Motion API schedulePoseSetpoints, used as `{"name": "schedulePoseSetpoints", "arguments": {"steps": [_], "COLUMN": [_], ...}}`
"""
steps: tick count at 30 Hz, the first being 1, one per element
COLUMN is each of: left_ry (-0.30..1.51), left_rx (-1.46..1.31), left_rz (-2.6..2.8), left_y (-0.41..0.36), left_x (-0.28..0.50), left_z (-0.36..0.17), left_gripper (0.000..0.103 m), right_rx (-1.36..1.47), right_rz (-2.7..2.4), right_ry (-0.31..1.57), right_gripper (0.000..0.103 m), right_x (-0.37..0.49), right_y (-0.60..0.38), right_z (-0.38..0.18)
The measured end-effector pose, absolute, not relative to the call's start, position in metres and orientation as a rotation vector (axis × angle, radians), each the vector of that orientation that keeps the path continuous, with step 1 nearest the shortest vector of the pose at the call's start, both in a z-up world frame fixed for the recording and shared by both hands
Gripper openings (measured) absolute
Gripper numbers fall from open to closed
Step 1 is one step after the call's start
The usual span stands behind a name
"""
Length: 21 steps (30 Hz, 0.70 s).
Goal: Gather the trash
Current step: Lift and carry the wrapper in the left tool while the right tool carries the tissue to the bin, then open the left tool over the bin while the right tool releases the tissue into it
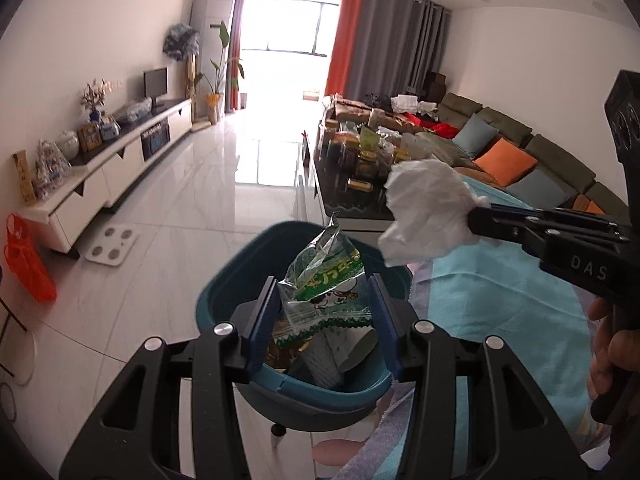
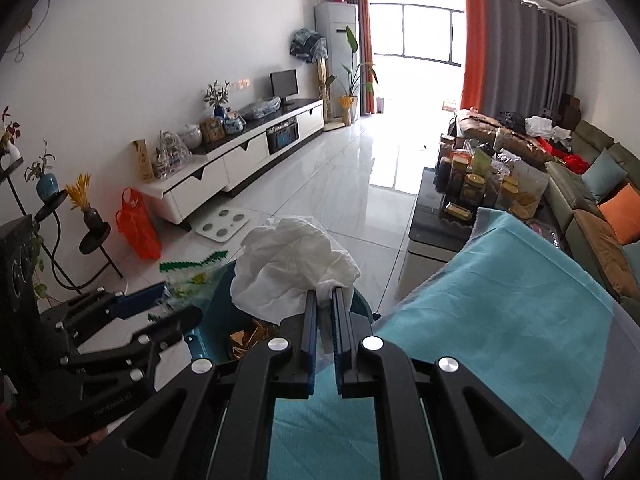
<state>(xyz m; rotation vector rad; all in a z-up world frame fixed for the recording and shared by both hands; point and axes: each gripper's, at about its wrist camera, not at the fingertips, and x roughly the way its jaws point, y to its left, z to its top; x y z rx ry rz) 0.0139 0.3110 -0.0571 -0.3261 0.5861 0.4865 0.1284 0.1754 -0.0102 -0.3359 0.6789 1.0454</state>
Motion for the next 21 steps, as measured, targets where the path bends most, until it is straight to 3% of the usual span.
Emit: {"name": "schedulePoseSetpoints", "arguments": {"steps": [21], "left_ry": [0.739], "left_rx": [-0.381], "left_rz": [0.49], "left_y": [0.338], "left_x": [0.082], "left_z": [-0.12], "left_gripper": [0.046], "right_rx": [-0.502], "right_rz": [1.074], "right_ry": [0.818], "right_gripper": [0.008], "right_x": [0.154], "right_y": [0.245], "right_z": [-0.057]}}
